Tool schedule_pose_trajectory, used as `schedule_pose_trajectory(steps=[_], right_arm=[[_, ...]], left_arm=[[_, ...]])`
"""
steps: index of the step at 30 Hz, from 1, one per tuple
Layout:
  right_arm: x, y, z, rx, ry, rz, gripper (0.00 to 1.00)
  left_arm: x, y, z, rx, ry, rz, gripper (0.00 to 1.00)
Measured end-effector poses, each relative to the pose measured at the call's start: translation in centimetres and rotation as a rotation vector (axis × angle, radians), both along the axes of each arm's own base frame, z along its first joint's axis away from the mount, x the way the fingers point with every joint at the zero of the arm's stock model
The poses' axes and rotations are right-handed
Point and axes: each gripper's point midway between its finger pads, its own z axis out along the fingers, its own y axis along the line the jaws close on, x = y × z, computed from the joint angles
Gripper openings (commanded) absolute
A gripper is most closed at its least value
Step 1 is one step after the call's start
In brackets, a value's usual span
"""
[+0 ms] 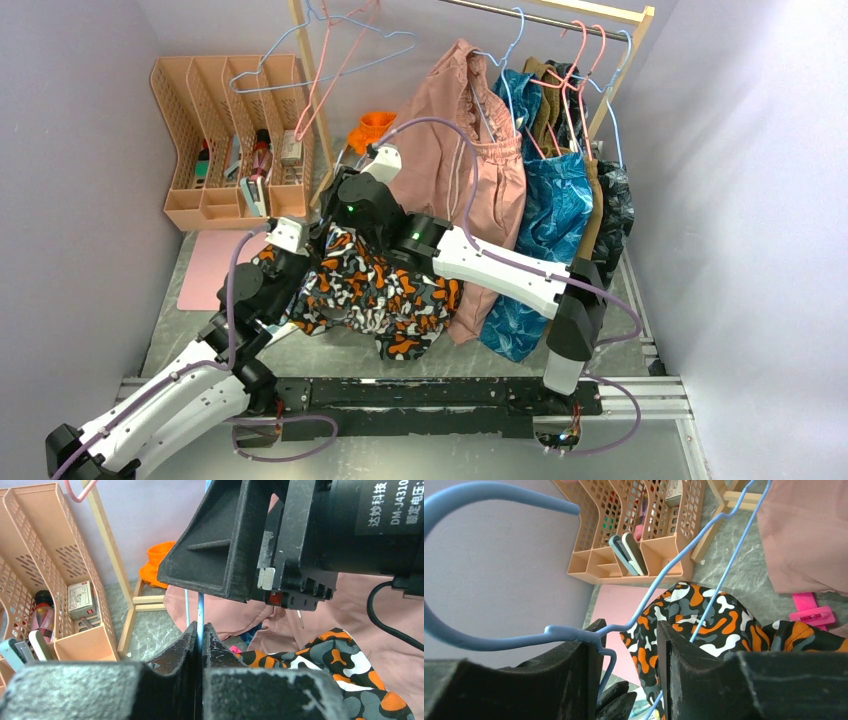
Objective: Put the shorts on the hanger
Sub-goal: Pick up the hanger from the clothesline.
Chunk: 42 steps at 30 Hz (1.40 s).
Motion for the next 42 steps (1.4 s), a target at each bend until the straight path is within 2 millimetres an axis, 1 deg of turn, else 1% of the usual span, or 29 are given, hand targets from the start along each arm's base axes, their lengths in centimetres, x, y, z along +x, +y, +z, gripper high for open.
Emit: schedule_pose_trajectory(steps=[4, 8, 11, 13, 14, 15, 17, 20, 21, 22, 25, 29, 32, 34, 36, 38, 40, 42], right_arm=[[0.0, 0.0, 0.1, -0.001, -0.004, 0.002, 0.32], [-0.1, 0.1, 0.1, -0.004, -0.006, 0.009, 0.18], [-0.3, 0.4, 0.2, 0.003, -0.008, 0.019, 0.08], [-0.4, 0.6, 0.4, 0.007, -0.011, 0.025, 0.03], [-0.5, 0.6, 0.4, 0.012, -0.013, 0.026, 0.00], [-0.4, 0.6, 0.5, 0.015, -0.015, 0.026, 0.00], [-0.3, 0.6, 0.6, 0.015, -0.018, 0.025, 0.00], [-0.1, 0.3, 0.3, -0.001, -0.022, 0.021, 0.00], [-0.1, 0.1, 0.2, -0.009, -0.024, 0.022, 0.00], [-0.2, 0.0, 0.1, -0.017, -0.027, 0.023, 0.00], [-0.3, -0.9, 0.3, -0.052, -0.044, 0.030, 0.00], [-0.8, -2.9, 1.5, -0.102, -0.081, 0.042, 0.00], [-1.3, -5.4, 2.9, -0.160, -0.131, 0.070, 0.00], [-2.2, -7.2, 3.8, -0.209, -0.181, 0.118, 0.00], [-3.8, -9.0, 4.3, -0.256, -0.234, 0.194, 0.00], [-6.1, -11.0, 4.6, -0.299, -0.298, 0.292, 0.00], [-8.9, -13.0, 4.9, -0.327, -0.373, 0.407, 0.00], [-11.6, -14.7, 5.4, -0.337, -0.449, 0.517, 0.00]], left_arm=[[-0.1, -0.1, -0.2, 0.005, 0.004, -0.007, 0.07], [-0.2, -0.4, -0.4, 0.014, 0.012, -0.024, 0.09], [-0.3, -0.6, -0.7, 0.021, 0.019, -0.040, 0.13], [-0.4, -0.8, -0.7, 0.022, 0.021, -0.051, 0.17], [-0.4, -0.9, -0.7, 0.022, 0.021, -0.054, 0.21], [-0.5, -0.9, -0.7, 0.023, 0.021, -0.058, 0.25], [-0.5, -1.0, -0.8, 0.026, 0.023, -0.063, 0.39], [-0.7, -1.1, -0.7, 0.028, 0.028, -0.070, 0.63], [-0.8, -1.1, -0.5, 0.024, 0.031, -0.078, 0.92], [-0.9, -1.2, -0.3, 0.024, 0.031, -0.087, 0.99], [-1.7, -1.5, 0.9, 0.015, 0.028, -0.125, 0.99], [-3.5, -1.4, 3.6, -0.002, 0.006, -0.185, 1.00], [-5.2, -0.8, 5.8, -0.010, -0.016, -0.222, 1.00], [-6.7, 0.0, 8.0, -0.020, -0.056, -0.245, 1.00], [-8.4, 0.6, 10.2, -0.016, -0.112, -0.275, 1.00], [-9.8, 1.0, 11.9, 0.005, -0.168, -0.310, 1.00], [-10.7, 0.8, 13.2, 0.041, -0.201, -0.349, 1.00], [-11.1, 0.1, 13.9, 0.083, -0.208, -0.396, 0.99]])
